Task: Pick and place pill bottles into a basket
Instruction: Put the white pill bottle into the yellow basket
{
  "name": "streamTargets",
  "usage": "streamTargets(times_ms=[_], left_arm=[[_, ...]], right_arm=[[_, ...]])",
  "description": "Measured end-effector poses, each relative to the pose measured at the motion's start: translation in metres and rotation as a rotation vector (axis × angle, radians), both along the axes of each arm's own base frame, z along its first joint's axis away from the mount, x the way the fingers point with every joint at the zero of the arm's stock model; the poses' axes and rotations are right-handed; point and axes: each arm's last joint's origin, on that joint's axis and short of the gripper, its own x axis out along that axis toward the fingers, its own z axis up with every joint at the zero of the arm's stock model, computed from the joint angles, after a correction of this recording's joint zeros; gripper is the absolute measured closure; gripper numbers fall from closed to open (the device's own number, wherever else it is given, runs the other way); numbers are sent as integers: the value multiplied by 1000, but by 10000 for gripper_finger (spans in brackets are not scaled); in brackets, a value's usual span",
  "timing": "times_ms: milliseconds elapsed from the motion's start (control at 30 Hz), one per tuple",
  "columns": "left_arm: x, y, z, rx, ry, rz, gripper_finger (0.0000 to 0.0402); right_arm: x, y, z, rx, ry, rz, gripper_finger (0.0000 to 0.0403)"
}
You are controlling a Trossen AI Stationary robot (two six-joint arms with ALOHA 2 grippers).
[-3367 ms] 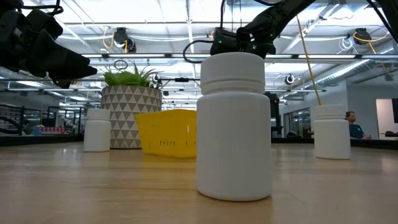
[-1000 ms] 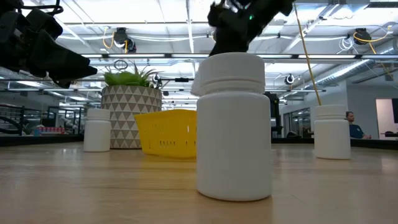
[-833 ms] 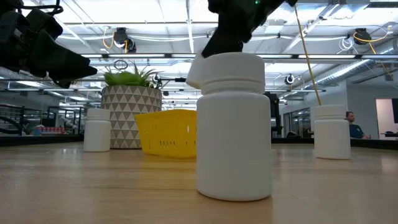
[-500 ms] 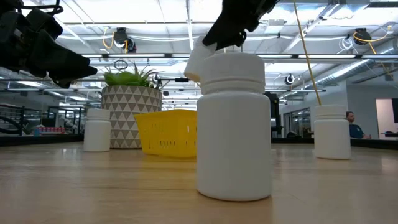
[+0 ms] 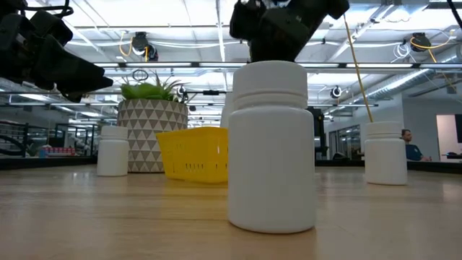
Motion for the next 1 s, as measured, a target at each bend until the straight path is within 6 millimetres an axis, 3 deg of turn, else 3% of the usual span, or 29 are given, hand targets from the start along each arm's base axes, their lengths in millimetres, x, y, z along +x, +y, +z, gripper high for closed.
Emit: streamTargets(times_ms=[367,1000], left_arm=[[0,0,0,0,2,0,215],[0,0,0,0,2,-1,215]], right_arm=[[10,-15,-28,31,74,-11,259],[12,-42,-28,8,58,-50,259]])
